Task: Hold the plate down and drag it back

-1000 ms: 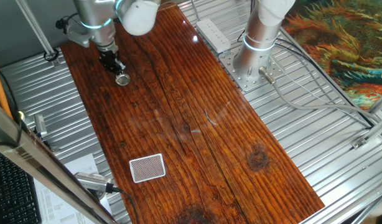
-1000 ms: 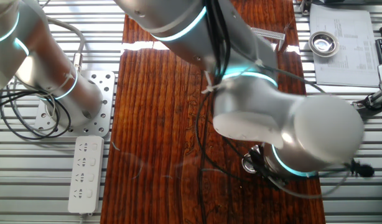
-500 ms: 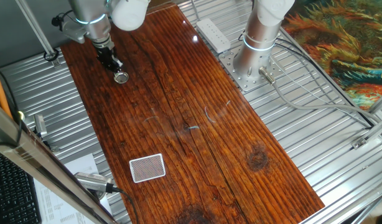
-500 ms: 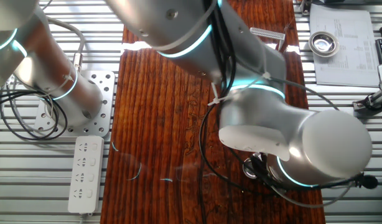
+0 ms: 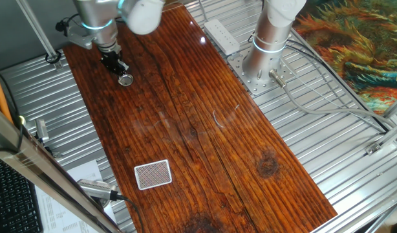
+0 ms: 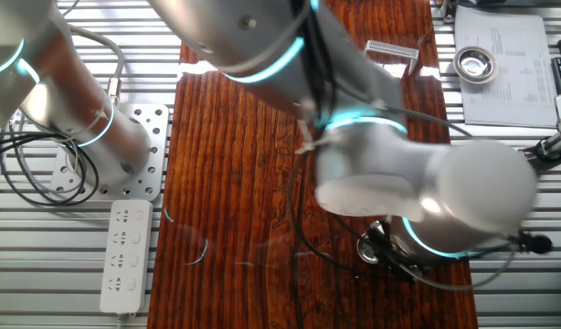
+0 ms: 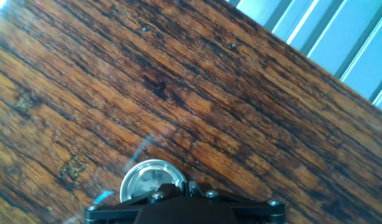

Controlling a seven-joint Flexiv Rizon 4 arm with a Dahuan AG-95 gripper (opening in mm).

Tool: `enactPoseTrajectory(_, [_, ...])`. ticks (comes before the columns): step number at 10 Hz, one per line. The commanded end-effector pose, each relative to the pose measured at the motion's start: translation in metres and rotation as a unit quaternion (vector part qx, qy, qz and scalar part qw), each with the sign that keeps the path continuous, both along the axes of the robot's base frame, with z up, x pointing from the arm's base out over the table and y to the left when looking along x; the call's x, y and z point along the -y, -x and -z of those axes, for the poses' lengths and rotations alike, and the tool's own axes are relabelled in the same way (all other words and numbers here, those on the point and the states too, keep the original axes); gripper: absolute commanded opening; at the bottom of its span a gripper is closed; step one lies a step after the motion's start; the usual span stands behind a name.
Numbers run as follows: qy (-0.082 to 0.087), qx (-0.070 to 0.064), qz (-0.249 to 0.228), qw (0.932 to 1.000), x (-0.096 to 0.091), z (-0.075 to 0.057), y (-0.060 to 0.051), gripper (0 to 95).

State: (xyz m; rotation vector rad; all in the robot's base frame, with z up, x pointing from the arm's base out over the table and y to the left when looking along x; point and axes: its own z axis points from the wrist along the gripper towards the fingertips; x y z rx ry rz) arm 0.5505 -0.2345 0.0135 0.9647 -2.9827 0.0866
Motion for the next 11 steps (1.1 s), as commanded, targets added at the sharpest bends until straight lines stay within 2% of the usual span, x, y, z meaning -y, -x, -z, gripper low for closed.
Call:
enactPoseTrajectory(1, [-0.008,-0.004,0.002,1.0000,0.0005,0.0042,-0.0025,0.0])
enactPoseTrajectory(4, [0.001,-0.004,-0.003,1.0000,0.0016,0.0040,-0.0024,0.0])
enactPoseTrajectory(6, [-0.005,-0.007,-0.003,1.0000,0.0034,0.0036,-0.0015,0.0])
enactPoseTrajectory(8, [0.004,-0.003,-0.007,1.0000,0.0046,0.0032,-0.0014,0.0])
enactPoseTrajectory(10, [0.004,-0.004,-0.010,0.9999,0.0066,0.0029,-0.0011,0.0])
enactPoseTrajectory(11, [-0.005,-0.012,-0.005,0.9999,0.0080,0.0024,-0.0008,0.0])
